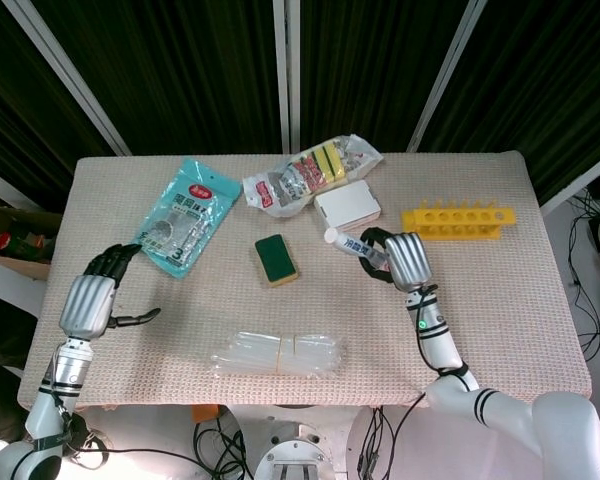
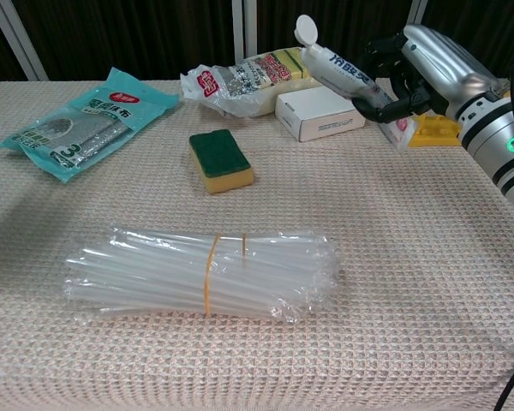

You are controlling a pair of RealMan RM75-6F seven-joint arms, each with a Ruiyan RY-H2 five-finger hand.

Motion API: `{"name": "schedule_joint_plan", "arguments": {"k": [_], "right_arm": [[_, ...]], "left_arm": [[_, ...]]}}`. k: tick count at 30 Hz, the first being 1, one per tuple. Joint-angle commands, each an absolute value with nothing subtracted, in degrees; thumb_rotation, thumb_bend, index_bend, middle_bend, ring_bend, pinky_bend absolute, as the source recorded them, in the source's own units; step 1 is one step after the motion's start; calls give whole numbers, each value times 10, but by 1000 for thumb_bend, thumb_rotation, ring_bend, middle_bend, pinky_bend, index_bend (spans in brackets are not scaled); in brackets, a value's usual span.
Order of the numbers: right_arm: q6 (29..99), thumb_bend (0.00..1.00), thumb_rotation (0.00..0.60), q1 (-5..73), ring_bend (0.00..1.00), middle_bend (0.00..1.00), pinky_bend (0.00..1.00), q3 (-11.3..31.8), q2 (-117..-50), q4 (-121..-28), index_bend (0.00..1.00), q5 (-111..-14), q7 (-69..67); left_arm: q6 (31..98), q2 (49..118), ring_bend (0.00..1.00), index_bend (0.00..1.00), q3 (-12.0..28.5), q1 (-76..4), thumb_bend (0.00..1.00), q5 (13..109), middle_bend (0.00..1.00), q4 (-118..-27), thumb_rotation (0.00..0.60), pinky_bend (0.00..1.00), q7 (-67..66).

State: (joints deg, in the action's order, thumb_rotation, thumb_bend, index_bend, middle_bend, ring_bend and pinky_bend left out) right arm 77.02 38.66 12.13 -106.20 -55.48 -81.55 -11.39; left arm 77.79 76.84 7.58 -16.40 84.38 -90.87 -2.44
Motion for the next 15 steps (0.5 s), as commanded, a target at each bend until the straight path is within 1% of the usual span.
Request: {"name": "schedule_joint_plan", "arguments": {"k": [1,3,8,10,12,14,15], "right_arm": [[781,628,600,393,802,886,959,133,-1082,-539,1000,-821,-129],[775,628,600,402,802,886,958,138,-1096,-532,1000,-820,-123],[736,628,600,434,802,886,958,161,-1129,-533,1000,-802,-89],[716,628,600,450,802,886,958,174,-1141,-536,1000,-792,-81],[705,628,600,464,802,886,959,184,-1152,-535,1000,-786,-75],[697,628,600,481,802,886,959,196,-1166,-528,1000,-782,-66],[694,628,600,488,802,886,959,200,-1172,-525,1000,-781,-62]], "left_arm": [[772,763,103,101,90,-179,0,846,138,-922,365,183,-22],[771,757,102,101,102,-192,0,853,138,-939,364,184,-27],[775,753,103,101,140,-240,0,898,143,-992,325,183,-26],[769,760,103,101,156,-264,0,909,151,-1007,314,183,-11],[761,770,103,101,170,-285,0,911,154,-1014,314,184,4],[750,786,103,101,187,-311,0,907,155,-1016,315,184,24],[744,793,103,101,194,-322,0,902,155,-1017,306,184,32]]}}
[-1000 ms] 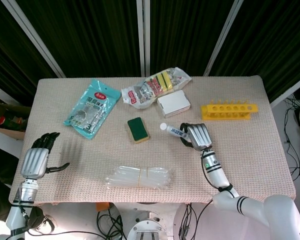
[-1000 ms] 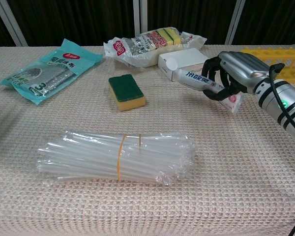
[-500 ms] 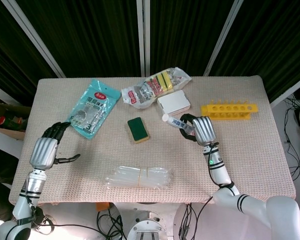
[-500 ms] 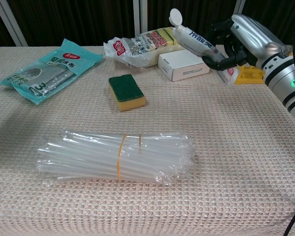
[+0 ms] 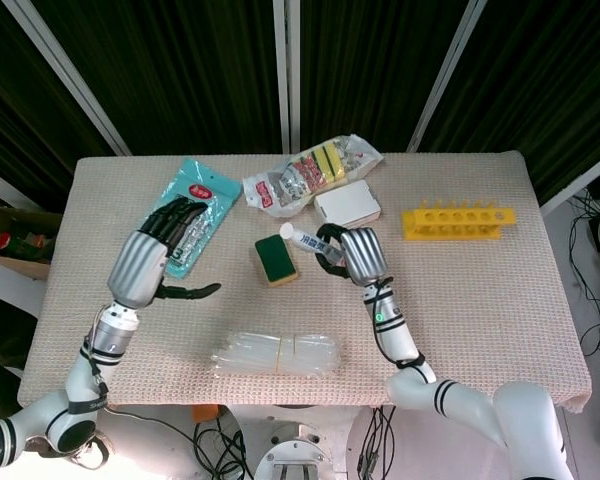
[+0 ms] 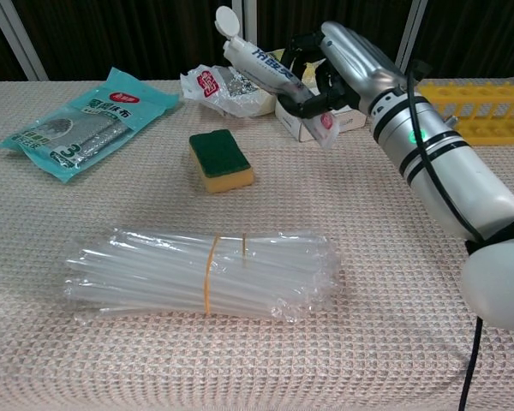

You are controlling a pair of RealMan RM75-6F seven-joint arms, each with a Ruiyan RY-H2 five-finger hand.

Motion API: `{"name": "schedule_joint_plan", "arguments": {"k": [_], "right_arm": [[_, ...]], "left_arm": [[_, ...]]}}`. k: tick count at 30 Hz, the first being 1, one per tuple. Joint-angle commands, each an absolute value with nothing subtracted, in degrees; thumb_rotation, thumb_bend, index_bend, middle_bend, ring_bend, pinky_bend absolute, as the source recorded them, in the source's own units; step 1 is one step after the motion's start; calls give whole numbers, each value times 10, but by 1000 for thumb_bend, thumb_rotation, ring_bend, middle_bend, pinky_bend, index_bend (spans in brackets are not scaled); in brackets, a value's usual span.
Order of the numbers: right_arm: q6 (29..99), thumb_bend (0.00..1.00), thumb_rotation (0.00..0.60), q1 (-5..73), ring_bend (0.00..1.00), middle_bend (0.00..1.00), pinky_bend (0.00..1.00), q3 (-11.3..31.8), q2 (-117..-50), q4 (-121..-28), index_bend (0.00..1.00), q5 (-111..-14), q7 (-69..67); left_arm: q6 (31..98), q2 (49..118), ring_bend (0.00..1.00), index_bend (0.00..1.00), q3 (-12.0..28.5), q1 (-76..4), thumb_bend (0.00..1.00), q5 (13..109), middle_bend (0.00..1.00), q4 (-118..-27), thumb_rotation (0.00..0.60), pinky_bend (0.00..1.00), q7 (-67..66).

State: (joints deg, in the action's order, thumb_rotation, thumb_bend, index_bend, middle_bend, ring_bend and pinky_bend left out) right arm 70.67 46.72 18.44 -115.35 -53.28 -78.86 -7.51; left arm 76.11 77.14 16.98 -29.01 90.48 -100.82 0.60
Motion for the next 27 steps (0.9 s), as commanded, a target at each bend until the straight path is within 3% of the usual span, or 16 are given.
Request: {"name": "schedule_joint_plan", "arguments": {"k": [1,5,8,17,27], "right_arm": [[692,628,600,495,802,886,959,204,-1179,-522,1000,-780,-61],[684,628,600,518,802,886,959,221,-1202,-518,1000,-774,-61],[680,628,600,527,802,886,959,226,-1210,-520,1000,-771,-60],[677,628,600,526,808,887,959,235,-1221,-540,1000,-757,-87],[696,628,600,514,809,887,959,214,-1220,-551,1000,-777,-91]], "left_arm": [[737,802,103,102,201,-334,0,895,155,-1017,285,184,38],[699,834,103,101,224,-380,0,859,155,-1014,120,183,61],[673,858,103,102,238,-410,0,831,155,-1003,60,181,96],[649,918,103,102,249,-465,0,800,154,-935,6,175,158],[643,943,103,102,249,-489,0,778,154,-895,1,174,180]]}}
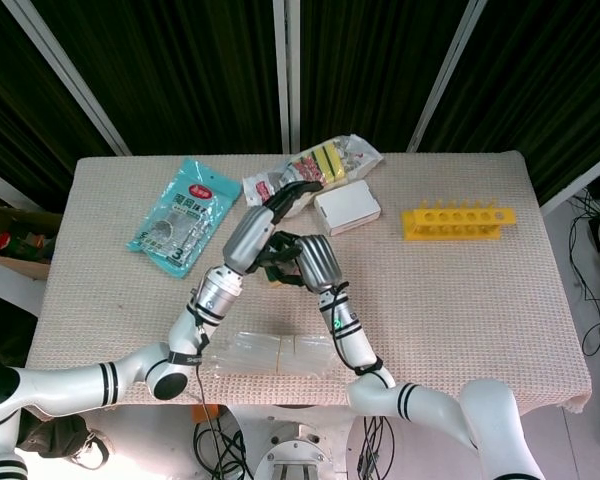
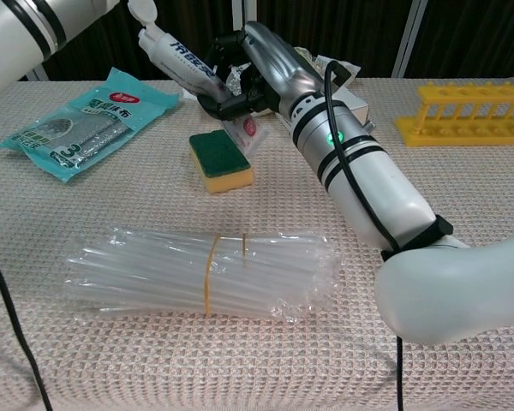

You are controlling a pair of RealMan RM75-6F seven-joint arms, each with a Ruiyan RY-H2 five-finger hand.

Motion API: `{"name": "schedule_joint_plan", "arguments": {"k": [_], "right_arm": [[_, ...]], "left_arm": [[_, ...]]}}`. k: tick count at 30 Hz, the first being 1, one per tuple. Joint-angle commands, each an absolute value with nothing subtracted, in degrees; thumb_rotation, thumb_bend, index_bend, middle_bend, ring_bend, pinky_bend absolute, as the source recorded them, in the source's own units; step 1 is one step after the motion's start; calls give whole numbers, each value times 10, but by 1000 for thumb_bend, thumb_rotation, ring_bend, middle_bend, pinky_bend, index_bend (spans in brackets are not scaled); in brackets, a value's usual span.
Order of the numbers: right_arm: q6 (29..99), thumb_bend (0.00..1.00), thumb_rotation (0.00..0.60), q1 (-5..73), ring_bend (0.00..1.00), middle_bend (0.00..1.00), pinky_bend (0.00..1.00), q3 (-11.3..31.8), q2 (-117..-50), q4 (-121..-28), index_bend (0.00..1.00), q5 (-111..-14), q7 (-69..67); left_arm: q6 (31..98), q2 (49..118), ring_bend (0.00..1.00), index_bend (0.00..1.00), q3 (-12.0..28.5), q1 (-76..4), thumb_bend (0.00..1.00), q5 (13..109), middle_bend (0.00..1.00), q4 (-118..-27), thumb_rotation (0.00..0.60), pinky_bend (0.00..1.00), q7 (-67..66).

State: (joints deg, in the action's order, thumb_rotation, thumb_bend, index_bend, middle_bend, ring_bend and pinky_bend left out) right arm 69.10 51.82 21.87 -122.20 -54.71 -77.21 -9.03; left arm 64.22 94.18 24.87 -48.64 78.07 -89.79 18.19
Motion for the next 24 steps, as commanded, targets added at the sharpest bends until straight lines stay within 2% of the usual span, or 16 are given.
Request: {"name": "schedule_joint_plan", "arguments": {"k": [1,24], "right_arm": [[696,628,600,512,809,887,959,212,-1220,-556,1000,-777,-92],[701,627,600,498,809,887,959,206,-1213,-589,1000,-786,-96]], "left_arm": [[644,943,103,102,249,-489,0,775,154,-891,0,174,175],[653,947,103,103,230,-494,0,753,154,-857,0,174,146]]}}
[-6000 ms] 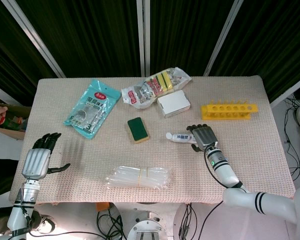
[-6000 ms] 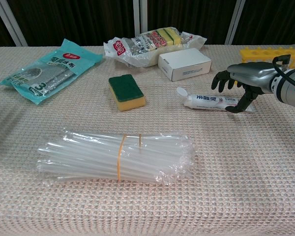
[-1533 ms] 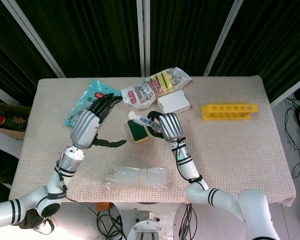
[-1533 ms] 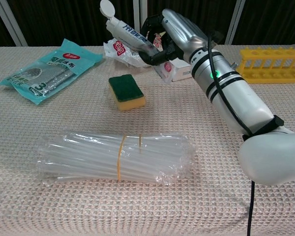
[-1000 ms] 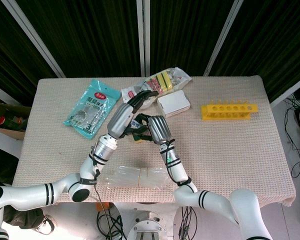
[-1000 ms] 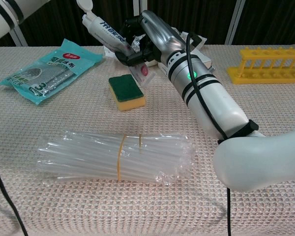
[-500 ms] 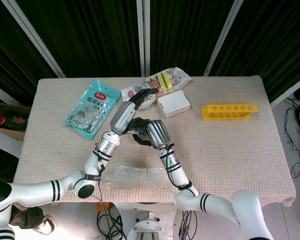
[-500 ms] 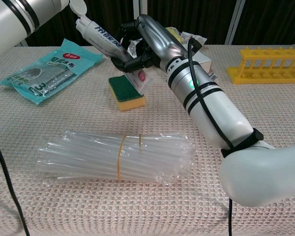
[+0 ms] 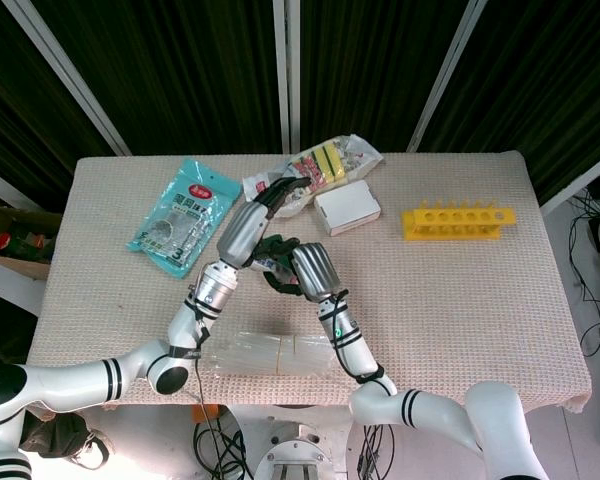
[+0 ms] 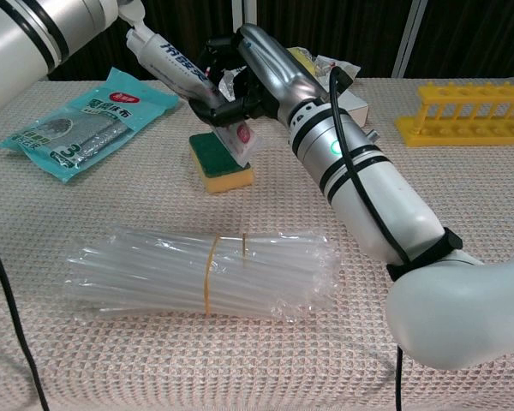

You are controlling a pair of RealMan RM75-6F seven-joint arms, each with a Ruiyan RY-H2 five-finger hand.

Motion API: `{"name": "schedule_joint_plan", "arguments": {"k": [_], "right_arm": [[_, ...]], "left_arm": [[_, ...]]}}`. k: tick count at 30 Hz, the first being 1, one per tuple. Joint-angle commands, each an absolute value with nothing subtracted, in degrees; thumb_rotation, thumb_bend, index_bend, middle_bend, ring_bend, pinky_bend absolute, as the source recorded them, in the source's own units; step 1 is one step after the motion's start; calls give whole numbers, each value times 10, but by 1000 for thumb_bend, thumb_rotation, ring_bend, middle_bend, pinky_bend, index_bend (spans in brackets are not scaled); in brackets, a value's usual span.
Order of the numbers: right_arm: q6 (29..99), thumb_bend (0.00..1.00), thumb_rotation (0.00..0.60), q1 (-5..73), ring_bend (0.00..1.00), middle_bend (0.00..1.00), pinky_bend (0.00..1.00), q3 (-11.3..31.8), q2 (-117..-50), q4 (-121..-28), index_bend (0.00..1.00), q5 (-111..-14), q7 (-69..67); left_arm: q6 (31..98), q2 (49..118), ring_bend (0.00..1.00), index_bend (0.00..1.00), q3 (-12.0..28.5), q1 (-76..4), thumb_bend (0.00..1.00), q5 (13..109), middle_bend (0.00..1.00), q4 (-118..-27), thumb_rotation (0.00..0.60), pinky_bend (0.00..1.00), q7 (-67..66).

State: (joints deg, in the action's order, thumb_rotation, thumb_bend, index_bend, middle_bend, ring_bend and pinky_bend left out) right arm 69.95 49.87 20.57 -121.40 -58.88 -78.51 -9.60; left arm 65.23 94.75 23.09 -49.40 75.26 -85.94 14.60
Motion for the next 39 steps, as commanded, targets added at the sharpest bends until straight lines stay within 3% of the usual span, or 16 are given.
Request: {"name": "schedule_joint_plan", "arguments": {"k": [1,39], "right_arm": [[702,627,600,497,808,887,959,206,-1213,-590,1000,-786,-97],[741,627,600,483,809,887,959,206,-1203,-610,1000,-815,-125]], "left_arm": [[654,947,103,103,229,-494,0,753,154,-855,0,174,145],[647,945,103,108,219,-491,0,741,164,-835,0,175,178]]}}
